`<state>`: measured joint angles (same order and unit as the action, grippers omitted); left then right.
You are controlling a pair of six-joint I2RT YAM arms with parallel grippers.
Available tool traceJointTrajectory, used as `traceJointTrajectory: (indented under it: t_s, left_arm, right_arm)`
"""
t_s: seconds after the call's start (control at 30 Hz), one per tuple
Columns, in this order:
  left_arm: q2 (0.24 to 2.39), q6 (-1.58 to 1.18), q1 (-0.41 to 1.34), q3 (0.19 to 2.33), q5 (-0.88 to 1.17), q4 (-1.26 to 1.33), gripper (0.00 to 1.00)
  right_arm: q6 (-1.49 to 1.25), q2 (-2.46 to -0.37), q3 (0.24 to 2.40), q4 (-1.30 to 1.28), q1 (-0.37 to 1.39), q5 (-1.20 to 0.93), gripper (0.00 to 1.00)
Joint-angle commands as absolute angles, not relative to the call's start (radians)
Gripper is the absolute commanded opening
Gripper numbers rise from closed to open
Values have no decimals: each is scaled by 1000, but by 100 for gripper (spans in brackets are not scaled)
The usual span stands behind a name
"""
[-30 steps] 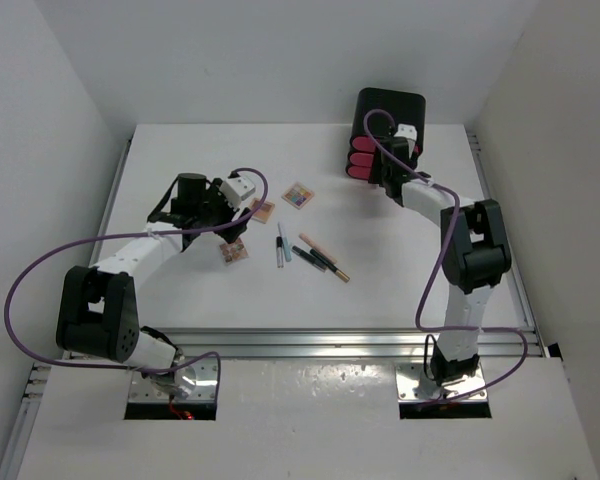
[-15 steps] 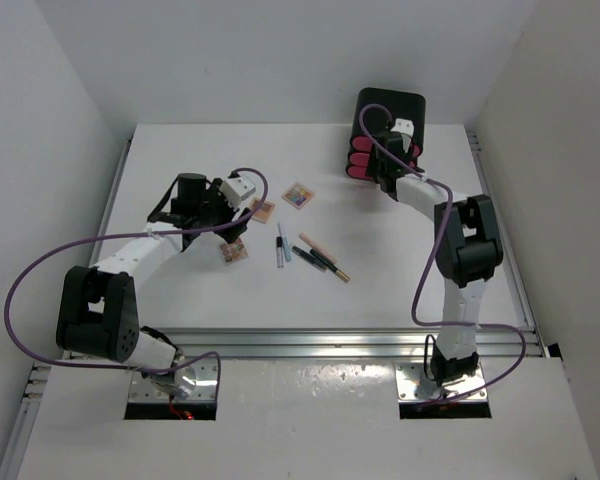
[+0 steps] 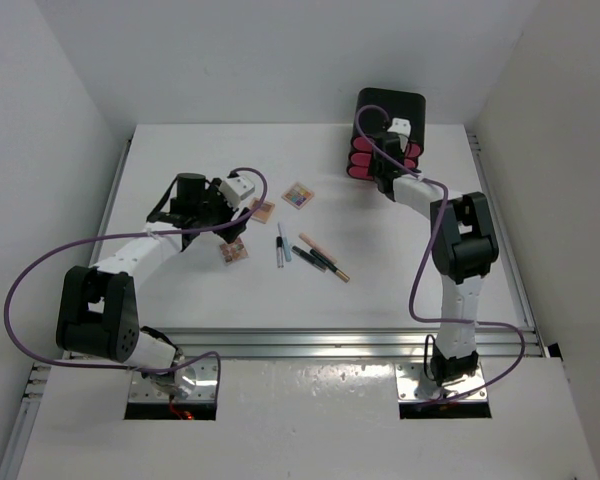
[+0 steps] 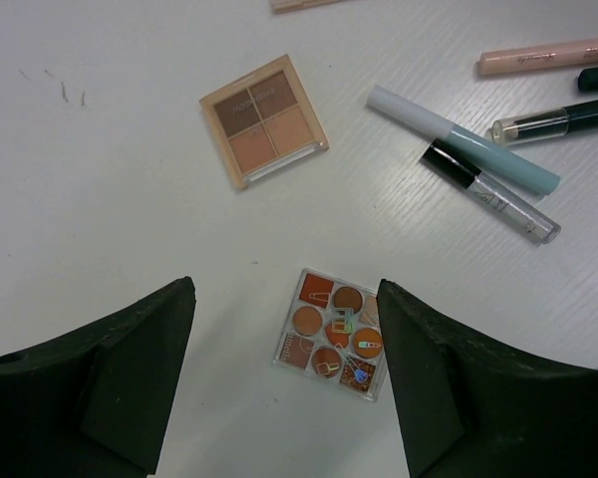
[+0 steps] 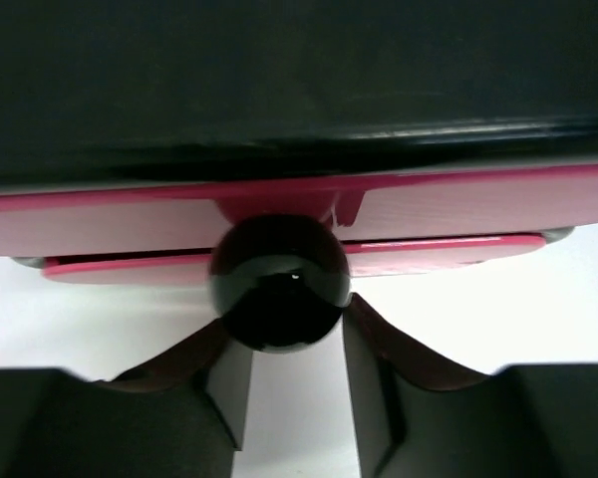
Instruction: Organize the makeup
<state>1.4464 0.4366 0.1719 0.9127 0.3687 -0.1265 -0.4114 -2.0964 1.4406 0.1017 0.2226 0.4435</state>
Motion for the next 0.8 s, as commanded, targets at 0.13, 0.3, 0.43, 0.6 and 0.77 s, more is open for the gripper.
traceJointTrajectory:
  t_s: [0.13,0.3,0.43,0.6,0.77]
  left_arm:
    - [1414,439,156,902,373,-118,79]
    - [1414,439,156,902,373,-127,79]
    - [1414,439,156,902,373,-127,79]
    - [1414,430,156,893,373,-127,79]
    - [1424,430,156,884,373,-127,79]
  right_arm:
    - [-367,-2105,1445,204,219,480,23]
    - [-353,-2057,1363,222,230,477,0]
    - [-348,-1999,1269,244,252,463,0]
    - [-362,-1882,1088,271,293,449,0]
    - [-377,-1783,965,275,342,469,0]
